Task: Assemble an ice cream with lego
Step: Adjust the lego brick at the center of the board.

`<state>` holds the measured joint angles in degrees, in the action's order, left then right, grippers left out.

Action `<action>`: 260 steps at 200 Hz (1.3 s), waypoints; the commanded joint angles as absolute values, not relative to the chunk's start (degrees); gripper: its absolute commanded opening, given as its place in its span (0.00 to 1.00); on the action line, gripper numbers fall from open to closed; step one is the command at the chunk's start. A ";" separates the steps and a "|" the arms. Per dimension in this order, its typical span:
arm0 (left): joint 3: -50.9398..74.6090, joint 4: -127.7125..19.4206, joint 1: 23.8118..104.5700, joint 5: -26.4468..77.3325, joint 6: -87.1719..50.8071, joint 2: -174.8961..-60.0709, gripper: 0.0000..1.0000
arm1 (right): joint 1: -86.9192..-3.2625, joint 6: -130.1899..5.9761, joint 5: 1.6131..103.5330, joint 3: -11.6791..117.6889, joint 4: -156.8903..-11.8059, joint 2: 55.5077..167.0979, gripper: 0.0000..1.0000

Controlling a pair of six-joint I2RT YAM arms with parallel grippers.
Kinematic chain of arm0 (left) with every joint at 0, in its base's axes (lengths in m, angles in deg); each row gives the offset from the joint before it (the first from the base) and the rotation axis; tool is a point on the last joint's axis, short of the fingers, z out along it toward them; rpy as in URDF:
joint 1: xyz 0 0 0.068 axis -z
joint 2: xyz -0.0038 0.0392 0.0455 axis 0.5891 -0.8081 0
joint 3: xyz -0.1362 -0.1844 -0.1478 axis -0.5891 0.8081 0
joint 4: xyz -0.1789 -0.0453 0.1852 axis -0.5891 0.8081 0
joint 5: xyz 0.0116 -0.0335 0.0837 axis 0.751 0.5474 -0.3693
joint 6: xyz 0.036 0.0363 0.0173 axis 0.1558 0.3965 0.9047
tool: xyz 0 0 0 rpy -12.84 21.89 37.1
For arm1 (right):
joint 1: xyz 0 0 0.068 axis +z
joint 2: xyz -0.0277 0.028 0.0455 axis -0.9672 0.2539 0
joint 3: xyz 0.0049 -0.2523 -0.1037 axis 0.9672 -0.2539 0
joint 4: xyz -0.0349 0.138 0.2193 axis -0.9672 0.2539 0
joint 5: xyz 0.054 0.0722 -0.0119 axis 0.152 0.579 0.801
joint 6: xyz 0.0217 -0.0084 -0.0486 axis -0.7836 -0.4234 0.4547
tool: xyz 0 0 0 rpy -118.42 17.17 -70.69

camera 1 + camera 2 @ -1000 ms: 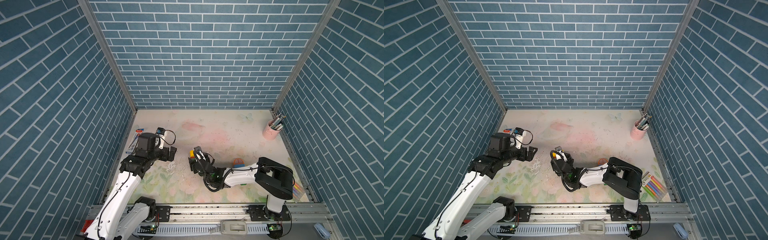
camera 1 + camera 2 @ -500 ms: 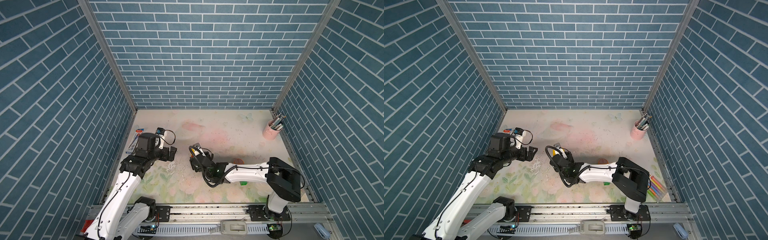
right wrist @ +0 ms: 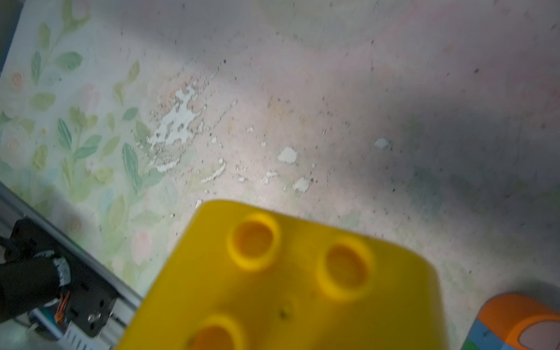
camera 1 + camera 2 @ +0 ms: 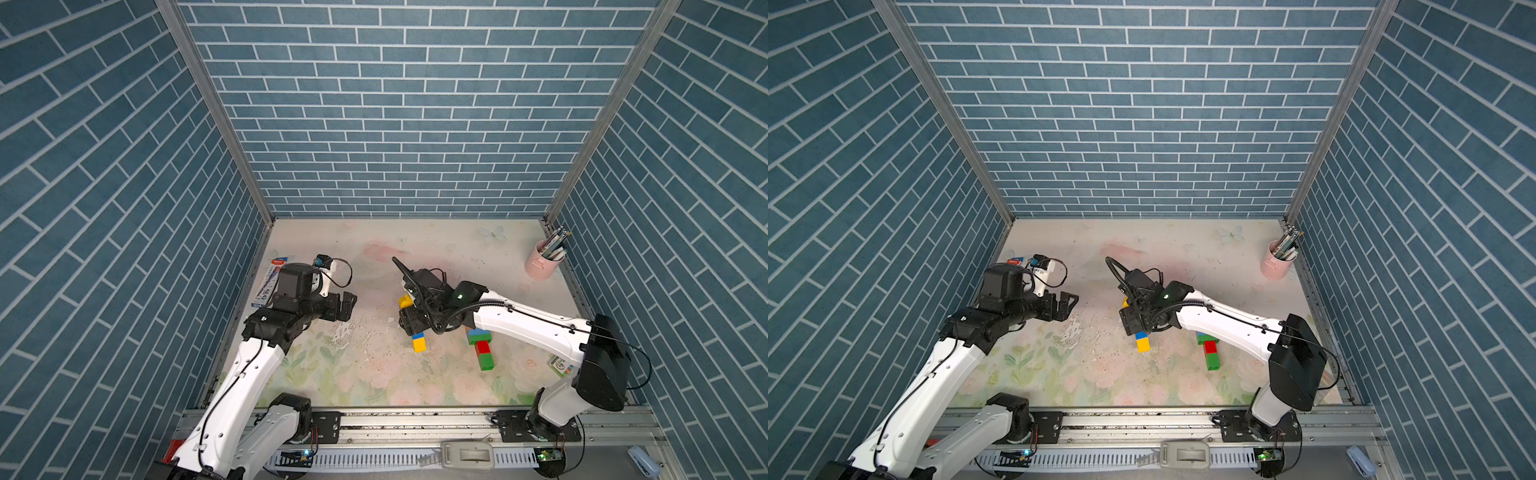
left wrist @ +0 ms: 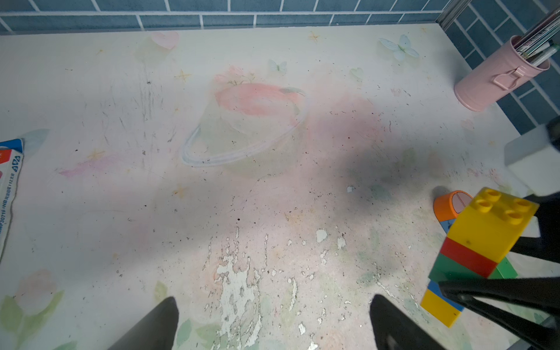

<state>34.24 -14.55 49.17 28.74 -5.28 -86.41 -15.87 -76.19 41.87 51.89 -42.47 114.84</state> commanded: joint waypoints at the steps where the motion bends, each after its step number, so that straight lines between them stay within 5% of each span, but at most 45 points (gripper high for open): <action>1: 35.02 -15.00 48.79 29.89 -5.37 -86.52 1.00 | -16.52 -77.48 51.51 55.52 -28.66 116.96 0.00; 125: 35.19 -15.00 48.62 31.76 -5.27 -86.52 1.00 | -21.46 -73.67 62.36 55.77 -18.90 131.95 0.00; 260: 35.25 -15.07 48.18 32.40 -5.30 -87.20 0.99 | -22.12 -73.20 60.93 54.13 -19.99 138.23 0.05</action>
<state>34.24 -14.55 48.71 31.56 -5.28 -87.16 -21.95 -74.22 61.22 54.82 -21.09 137.26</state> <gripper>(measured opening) 0.995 0.715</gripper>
